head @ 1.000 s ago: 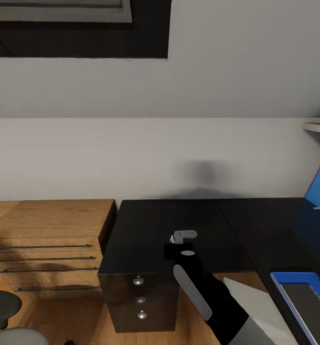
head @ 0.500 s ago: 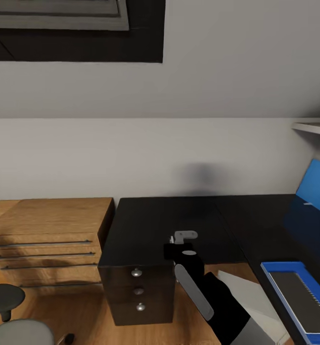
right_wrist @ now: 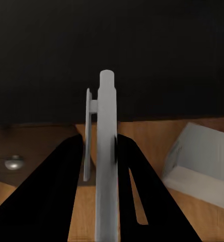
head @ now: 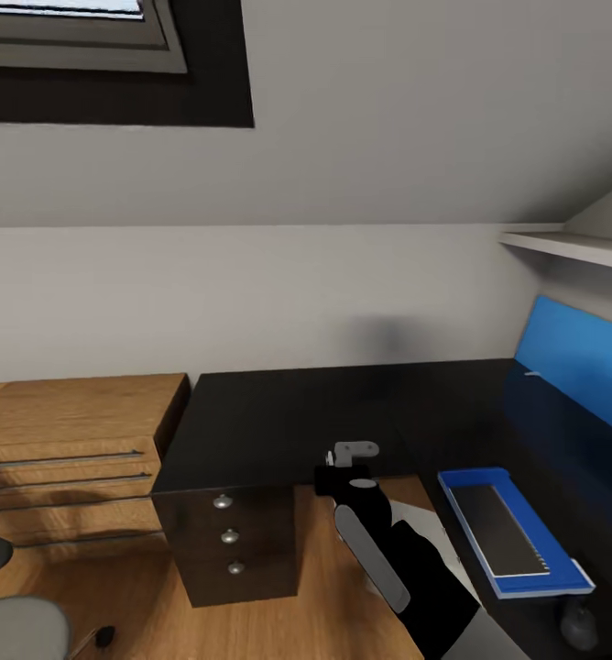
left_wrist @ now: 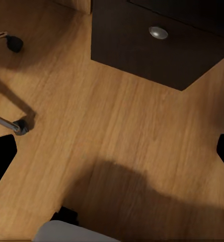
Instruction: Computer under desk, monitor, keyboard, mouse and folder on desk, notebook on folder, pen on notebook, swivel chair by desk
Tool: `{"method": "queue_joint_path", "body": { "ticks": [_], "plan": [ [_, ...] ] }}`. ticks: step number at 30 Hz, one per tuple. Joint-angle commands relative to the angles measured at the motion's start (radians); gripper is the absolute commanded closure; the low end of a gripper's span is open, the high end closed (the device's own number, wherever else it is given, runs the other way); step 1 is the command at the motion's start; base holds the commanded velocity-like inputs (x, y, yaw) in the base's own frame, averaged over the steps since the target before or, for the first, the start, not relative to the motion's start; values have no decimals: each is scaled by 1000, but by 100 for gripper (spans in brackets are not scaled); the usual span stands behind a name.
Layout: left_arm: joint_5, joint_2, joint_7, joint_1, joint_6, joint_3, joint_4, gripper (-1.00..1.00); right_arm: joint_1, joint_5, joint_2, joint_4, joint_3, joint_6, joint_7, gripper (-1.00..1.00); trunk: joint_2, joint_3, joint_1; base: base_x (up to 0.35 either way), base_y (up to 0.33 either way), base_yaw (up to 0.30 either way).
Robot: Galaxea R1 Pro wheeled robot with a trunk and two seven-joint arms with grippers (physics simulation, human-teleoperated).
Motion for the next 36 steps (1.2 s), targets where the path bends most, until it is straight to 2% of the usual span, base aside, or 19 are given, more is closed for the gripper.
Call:
{"method": "queue_joint_path", "body": {
  "ticks": [1, 7, 8, 11, 19, 27, 33, 34, 36],
  "plan": [
    [9, 0, 1, 0, -2, 1, -1, -100, -1, -10, 0, -1, 2, 1, -9, 100, -1, -1, 0, -95, -124, -4],
    [11, 0, 1, 0, -1, 2, -1, -100, -1, -9, -3, -1, 0, 0, -9, 100, -1, -1, 0, -33, -43, -1],
    [11, 0, 2, 0, -1, 2, 0, -100, -1, -9, -17, -1, -3, -2, -7, 100, -1, 0, 0, -1, -2, -166],
    [11, 0, 3, 0, -1, 3, 0, -100, -1, -11, -26, -1, -20, -2, -6, 100, -1, 2, 0, -1, -1, -204],
    [11, 0, 4, 0, -1, 2, 0, -100, -1, -11, -36, -1, -49, -2, -6, 100, -1, 9, 0, 0, 0, -240],
    [11, 0, 4, 0, 0, 2, 1, -100, -1, -11, -76, -1, -93, -2, -2, 100, -1, 17, 0, 0, 0, -248],
    [11, 0, 4, 0, 0, 2, 12, -100, -1, -13, -119, -1, -162, 1, 16, 100, -1, 22, 0, 0, 0, -251],
    [11, 0, 4, 0, 0, 2, 15, -100, -1, -13, -133, 0, -186, 4, 32, 100, -1, 23, 0, 0, 0, -252],
    [11, 0, 4, 0, 0, 2, 17, -100, -1, -14, -148, 0, -209, 6, 54, 100, -1, 25, 0, 0, 0, -252]
  ]
}}
